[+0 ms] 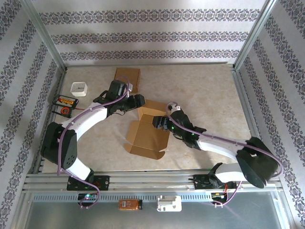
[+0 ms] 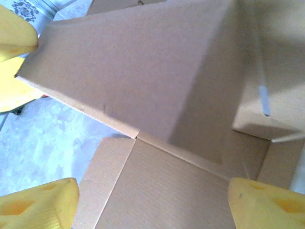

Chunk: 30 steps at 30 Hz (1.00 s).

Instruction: Fold the paper box

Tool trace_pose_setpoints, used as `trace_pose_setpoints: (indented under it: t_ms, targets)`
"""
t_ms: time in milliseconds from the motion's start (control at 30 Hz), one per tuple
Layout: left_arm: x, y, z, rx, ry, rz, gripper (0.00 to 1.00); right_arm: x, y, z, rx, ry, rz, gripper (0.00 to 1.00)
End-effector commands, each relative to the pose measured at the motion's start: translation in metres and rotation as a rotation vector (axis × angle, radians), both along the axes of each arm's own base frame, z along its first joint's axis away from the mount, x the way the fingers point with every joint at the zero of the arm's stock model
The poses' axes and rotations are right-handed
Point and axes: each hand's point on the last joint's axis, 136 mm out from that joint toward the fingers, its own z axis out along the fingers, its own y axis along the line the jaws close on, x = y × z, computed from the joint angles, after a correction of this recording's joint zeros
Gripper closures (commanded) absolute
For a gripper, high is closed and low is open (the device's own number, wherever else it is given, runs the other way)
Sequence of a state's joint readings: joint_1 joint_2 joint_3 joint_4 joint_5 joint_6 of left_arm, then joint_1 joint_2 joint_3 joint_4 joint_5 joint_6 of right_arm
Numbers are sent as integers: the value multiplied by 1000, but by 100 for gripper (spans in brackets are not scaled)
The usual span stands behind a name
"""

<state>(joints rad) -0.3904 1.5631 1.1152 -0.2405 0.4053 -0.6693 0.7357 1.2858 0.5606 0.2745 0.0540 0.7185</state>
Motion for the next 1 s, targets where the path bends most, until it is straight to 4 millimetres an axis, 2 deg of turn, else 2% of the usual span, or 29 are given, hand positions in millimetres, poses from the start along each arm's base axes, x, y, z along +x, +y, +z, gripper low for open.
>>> trace_pose_setpoints:
  t_ms: [0, 133, 267, 433, 533, 633, 733, 867, 967]
  targets:
    - [2, 18, 36, 77, -106, 31, 29, -14, -21, -5, -77, -15, -7, 18]
    - [-5, 41, 60, 172, -200, 94, 28, -16, -58, 9, -128, -115, -121, 16]
    - [-24, 57, 83, 277, -322, 169, 28, -11, -94, 19, -159, -187, -248, 15]
    - [-54, 46, 101, 357, -461, 168, 29, -3, -123, 19, -205, -184, -331, 15]
    - [-70, 28, 100, 359, -514, 138, 32, 5, -134, 12, -211, -163, -350, 16]
    - [-84, 0, 87, 321, -537, 83, 36, 13, -127, 2, -192, -126, -295, 22]
    - [-99, -43, 64, 247, -524, -32, 38, 19, -113, -10, -201, -73, -234, 25]
    - [-119, -99, 30, 162, -423, -161, 39, 25, -105, -27, -220, -11, -207, 35]
    - [-132, -127, 1, 189, -378, -236, 40, 28, -103, -33, -236, 1, -206, 43]
